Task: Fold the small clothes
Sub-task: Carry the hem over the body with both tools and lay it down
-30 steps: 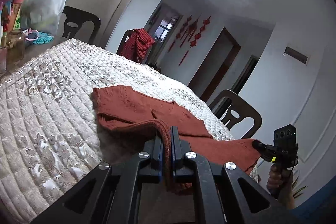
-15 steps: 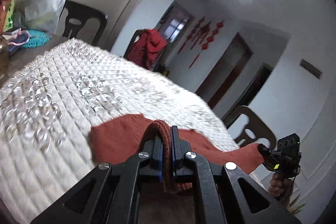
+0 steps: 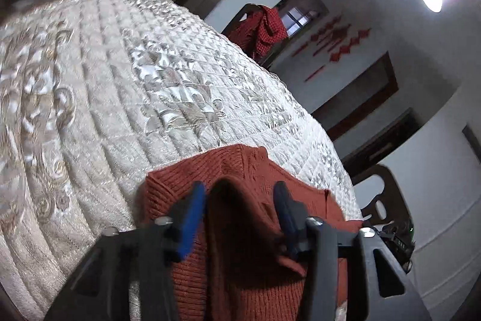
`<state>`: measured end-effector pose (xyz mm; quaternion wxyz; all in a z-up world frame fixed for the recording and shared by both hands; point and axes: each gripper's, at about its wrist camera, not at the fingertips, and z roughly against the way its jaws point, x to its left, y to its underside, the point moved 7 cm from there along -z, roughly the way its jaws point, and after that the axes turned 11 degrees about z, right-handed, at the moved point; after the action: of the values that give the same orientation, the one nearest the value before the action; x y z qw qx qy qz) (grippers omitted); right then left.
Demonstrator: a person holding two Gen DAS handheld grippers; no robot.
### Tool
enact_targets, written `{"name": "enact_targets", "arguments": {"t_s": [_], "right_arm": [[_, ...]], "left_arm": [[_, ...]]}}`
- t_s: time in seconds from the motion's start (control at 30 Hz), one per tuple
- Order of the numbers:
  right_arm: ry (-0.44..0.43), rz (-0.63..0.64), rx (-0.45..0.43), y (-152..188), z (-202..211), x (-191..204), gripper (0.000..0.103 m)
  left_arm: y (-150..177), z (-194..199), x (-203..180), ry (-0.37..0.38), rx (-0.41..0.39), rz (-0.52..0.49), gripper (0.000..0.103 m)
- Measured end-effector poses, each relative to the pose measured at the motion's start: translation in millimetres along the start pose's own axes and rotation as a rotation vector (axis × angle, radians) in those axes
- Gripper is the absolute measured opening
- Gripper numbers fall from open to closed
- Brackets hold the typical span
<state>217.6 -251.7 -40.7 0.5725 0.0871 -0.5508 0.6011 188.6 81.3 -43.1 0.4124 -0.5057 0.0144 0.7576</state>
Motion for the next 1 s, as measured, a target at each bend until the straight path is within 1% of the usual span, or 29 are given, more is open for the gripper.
{"name": "enact_targets", "arguments": {"t_s": [0.07,0.13,0.17,0.2,0.23,0.27,0.33,0.37,0.47,0.6,0.73,0.8,0.87,0.9,0.93,1.0], "right_arm": [[-0.034,0.017,-0.035,-2.6,6.9,4.2,0.041],[-0.062,0.032,-0.019,-1.2,5.0,12.0,0.041],[-0.09,0.044,0.003,0.4,2.2,17.7,0.041],[-0.112,0.062,0.016,1.8,0.5,23.5,0.041],[-0.128,0.079,0.019,2.1,-0.2,28.0,0.041],[-0.148,0.096,0.016,1.7,0.0,32.7,0.041],[-0.159,0.101,0.003,0.1,1.5,33.4,0.041],[-0.151,0.095,-0.006,-1.4,2.7,31.6,0.041],[-0.143,0.067,-0.026,-4.1,4.3,24.9,0.041],[-0.124,0.058,-0.057,-4.2,12.4,20.6,0.041],[-0.086,0.074,-0.069,-4.2,16.6,20.5,0.041],[-0.063,0.097,-0.078,-2.7,18.4,24.8,0.041],[-0.034,0.138,-0.075,1.2,19.4,31.5,0.041],[-0.02,0.16,-0.072,2.5,19.4,34.8,0.041],[-0.004,0.182,-0.067,2.7,17.1,37.7,0.041],[0.037,0.236,-0.05,5.9,12.0,46.8,0.041]], "left_arm": [[-0.3,1.6,-3.7,0.033,0.006,-0.001,0.05],[2.4,4.5,-13.0,0.088,0.019,-0.021,0.05],[5.3,5.9,-19.5,0.133,0.039,-0.029,0.05],[5.6,6.8,-25.5,0.167,0.048,-0.038,0.053],[5.6,8.5,-30.2,0.189,0.046,-0.053,0.054],[5.0,10.1,-32.6,0.189,0.03,-0.068,0.056],[0.5,9.8,-32.8,0.174,0.007,-0.058,0.056],[-1.5,9.7,-29.9,0.166,0.001,-0.041,0.057],[-5.7,13.1,-19.7,0.121,-0.032,-0.007,0.057],[-5.4,17.3,-15.7,0.089,-0.058,-0.018,0.057],[1.6,19.1,-25.2,0.066,-0.069,-0.089,0.057],[7.4,22.7,-36.5,0.06,-0.085,-0.155,0.057],[14.8,23.0,-45.9,0.014,-0.107,-0.232,0.058],[19.4,20.9,-51.1,-0.007,-0.106,-0.272,0.058],[23.7,18.4,-54.2,-0.034,-0.101,-0.293,0.058],[33.2,15.5,-55.8,-0.116,-0.105,-0.311,0.058]]}}
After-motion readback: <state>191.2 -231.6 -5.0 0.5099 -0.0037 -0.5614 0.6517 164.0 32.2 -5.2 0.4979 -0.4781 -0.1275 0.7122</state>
